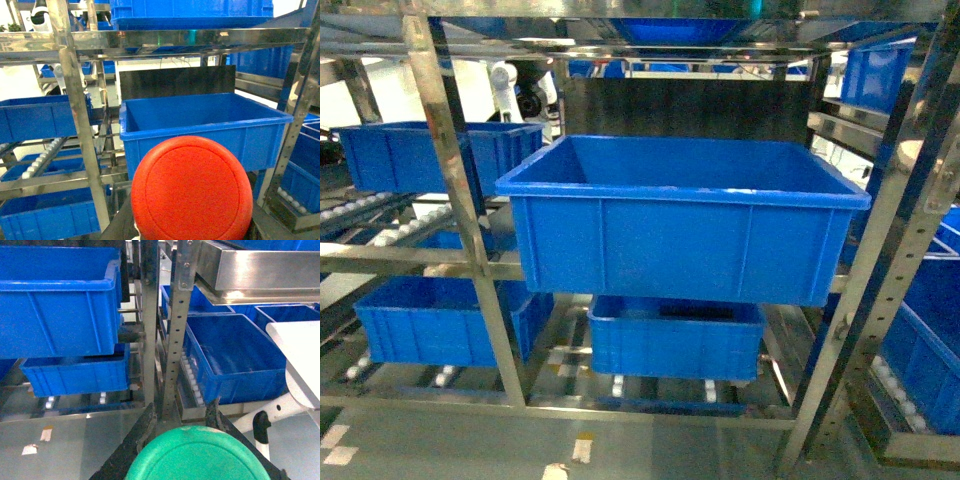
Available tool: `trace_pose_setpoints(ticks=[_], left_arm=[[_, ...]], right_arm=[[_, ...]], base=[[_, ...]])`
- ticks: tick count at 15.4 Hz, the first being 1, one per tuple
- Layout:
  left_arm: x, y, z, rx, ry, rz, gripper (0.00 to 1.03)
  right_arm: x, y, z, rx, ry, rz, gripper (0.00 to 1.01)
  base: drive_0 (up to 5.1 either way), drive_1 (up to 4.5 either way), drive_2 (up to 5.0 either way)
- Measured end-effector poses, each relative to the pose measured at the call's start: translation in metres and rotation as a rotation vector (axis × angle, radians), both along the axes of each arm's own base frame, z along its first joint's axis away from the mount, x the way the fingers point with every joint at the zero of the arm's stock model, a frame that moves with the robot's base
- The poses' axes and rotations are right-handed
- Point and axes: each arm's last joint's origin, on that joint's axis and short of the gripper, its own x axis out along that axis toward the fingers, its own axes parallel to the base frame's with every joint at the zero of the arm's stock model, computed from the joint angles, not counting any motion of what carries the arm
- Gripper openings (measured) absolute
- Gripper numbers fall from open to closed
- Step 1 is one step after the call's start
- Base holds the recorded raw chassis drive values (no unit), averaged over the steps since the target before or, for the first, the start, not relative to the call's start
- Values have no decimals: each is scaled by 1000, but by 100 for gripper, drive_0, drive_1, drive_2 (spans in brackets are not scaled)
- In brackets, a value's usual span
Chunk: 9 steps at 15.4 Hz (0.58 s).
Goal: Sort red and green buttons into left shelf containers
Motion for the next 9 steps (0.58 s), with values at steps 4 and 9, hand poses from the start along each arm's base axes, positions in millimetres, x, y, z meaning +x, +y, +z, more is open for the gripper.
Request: trace_pose_setpoints(ticks=[4,9], left_arm=[[0,0,0,0,-1,0,24],[0,0,0,0,1,0,24]], right_arm=[[0,0,0,0,0,0,27],[0,0,0,0,-3,0,27]], base=[[3,416,-411],[11,424,-402]])
